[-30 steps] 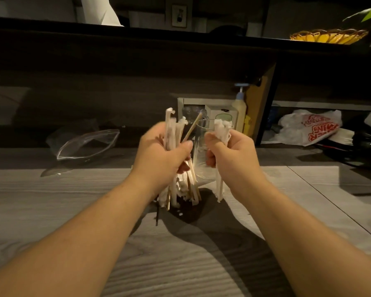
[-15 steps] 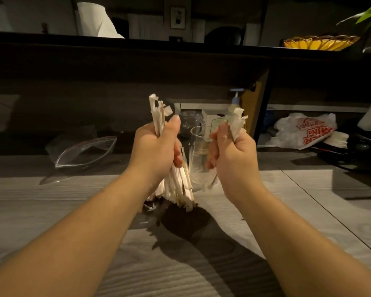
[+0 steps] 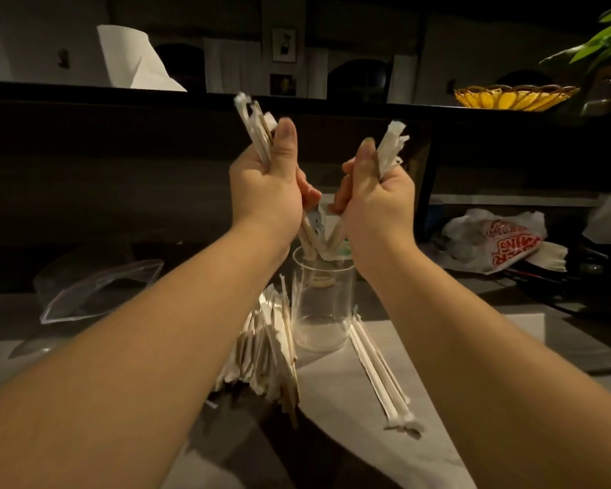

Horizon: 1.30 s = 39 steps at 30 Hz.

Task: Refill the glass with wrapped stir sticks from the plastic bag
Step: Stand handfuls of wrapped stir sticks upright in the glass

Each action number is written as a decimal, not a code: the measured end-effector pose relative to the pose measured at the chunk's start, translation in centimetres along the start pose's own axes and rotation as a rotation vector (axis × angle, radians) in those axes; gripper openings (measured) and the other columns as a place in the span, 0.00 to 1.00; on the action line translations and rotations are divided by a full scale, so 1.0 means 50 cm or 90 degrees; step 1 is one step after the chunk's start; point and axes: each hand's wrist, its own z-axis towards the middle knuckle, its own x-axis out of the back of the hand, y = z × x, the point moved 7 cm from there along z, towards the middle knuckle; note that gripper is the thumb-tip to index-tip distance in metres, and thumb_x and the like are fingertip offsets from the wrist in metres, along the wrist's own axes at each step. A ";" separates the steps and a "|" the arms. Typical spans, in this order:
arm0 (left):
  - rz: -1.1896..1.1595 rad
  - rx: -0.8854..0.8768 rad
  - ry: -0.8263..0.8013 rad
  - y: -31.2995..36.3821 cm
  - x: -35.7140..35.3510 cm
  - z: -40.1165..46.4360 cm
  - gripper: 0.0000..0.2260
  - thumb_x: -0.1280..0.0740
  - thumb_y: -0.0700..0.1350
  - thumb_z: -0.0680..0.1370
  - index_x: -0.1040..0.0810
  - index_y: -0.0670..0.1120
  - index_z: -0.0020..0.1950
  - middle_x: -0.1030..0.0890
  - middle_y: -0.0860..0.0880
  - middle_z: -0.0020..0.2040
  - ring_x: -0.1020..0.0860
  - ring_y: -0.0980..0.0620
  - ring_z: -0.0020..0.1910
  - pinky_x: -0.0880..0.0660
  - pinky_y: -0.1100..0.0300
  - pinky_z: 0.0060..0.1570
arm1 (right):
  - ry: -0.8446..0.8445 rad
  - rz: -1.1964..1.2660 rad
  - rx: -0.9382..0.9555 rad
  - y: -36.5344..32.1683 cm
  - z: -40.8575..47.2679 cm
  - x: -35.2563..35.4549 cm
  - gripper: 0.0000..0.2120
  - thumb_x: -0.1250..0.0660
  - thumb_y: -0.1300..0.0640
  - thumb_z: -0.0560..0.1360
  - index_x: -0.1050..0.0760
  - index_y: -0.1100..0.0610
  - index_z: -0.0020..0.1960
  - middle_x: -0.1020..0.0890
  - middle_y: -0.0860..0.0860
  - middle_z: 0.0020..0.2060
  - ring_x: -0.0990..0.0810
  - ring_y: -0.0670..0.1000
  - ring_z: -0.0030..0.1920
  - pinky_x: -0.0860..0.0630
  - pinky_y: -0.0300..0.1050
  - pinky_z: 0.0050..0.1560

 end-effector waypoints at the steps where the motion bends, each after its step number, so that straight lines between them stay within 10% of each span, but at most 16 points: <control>1: 0.038 0.024 0.005 -0.023 -0.004 0.002 0.20 0.38 0.64 0.79 0.25 0.48 0.41 0.24 0.54 0.27 0.20 0.51 0.30 0.21 0.57 0.36 | -0.003 -0.018 -0.012 0.019 0.005 0.004 0.15 0.40 0.46 0.83 0.25 0.54 0.44 0.24 0.42 0.24 0.26 0.40 0.27 0.25 0.38 0.30; 12: 0.261 0.205 -0.186 -0.167 0.012 -0.039 0.18 0.34 0.52 0.79 0.24 0.47 0.67 0.20 0.48 0.58 0.22 0.48 0.59 0.24 0.49 0.58 | -0.072 -0.180 -0.150 0.145 -0.043 0.060 0.20 0.39 0.33 0.77 0.23 0.49 0.51 0.19 0.43 0.42 0.20 0.38 0.39 0.28 0.33 0.39; 17: 0.259 0.157 -0.117 -0.126 0.072 -0.069 0.09 0.34 0.53 0.79 0.21 0.50 0.54 0.19 0.51 0.46 0.21 0.64 0.40 0.26 0.61 0.39 | -0.066 -0.238 -0.164 0.122 -0.090 0.090 0.35 0.46 0.22 0.64 0.26 0.52 0.48 0.22 0.40 0.34 0.23 0.37 0.32 0.29 0.33 0.36; 21: 0.422 0.127 -0.065 -0.106 0.137 -0.097 0.04 0.34 0.49 0.78 0.21 0.51 0.48 0.20 0.49 0.40 0.22 0.52 0.38 0.24 0.53 0.37 | -0.083 -0.349 -0.184 0.125 -0.131 0.121 0.33 0.43 0.26 0.72 0.26 0.53 0.58 0.19 0.48 0.46 0.20 0.38 0.42 0.26 0.33 0.39; 25: 0.785 0.285 -0.042 -0.140 0.218 -0.142 0.21 0.36 0.59 0.76 0.28 0.51 0.66 0.29 0.43 0.67 0.32 0.38 0.66 0.30 0.40 0.63 | -0.167 -0.542 -0.353 0.163 -0.181 0.153 0.32 0.30 0.46 0.75 0.35 0.57 0.74 0.27 0.57 0.69 0.26 0.58 0.66 0.25 0.56 0.62; 29: 0.836 0.411 -0.033 -0.161 0.273 -0.183 0.34 0.40 0.64 0.76 0.37 0.47 0.76 0.35 0.38 0.75 0.37 0.35 0.72 0.36 0.39 0.66 | -0.300 -0.849 -0.373 0.161 -0.220 0.145 0.23 0.29 0.45 0.74 0.27 0.56 0.63 0.28 0.56 0.64 0.27 0.59 0.62 0.25 0.54 0.61; 33: 0.662 0.333 -0.050 -0.164 0.263 -0.187 0.20 0.37 0.56 0.78 0.25 0.44 0.63 0.20 0.43 0.56 0.24 0.40 0.56 0.27 0.47 0.49 | -0.339 -0.888 -0.384 0.163 -0.231 0.114 0.14 0.33 0.61 0.77 0.26 0.60 0.62 0.21 0.58 0.55 0.22 0.59 0.55 0.21 0.54 0.59; 39: 0.634 0.292 -0.070 -0.153 0.255 -0.183 0.08 0.31 0.48 0.78 0.25 0.44 0.45 0.23 0.45 0.37 0.24 0.46 0.34 0.31 0.56 0.32 | -0.337 -1.035 -0.291 0.151 -0.251 0.087 0.16 0.33 0.63 0.76 0.24 0.60 0.64 0.19 0.58 0.56 0.20 0.59 0.55 0.23 0.50 0.49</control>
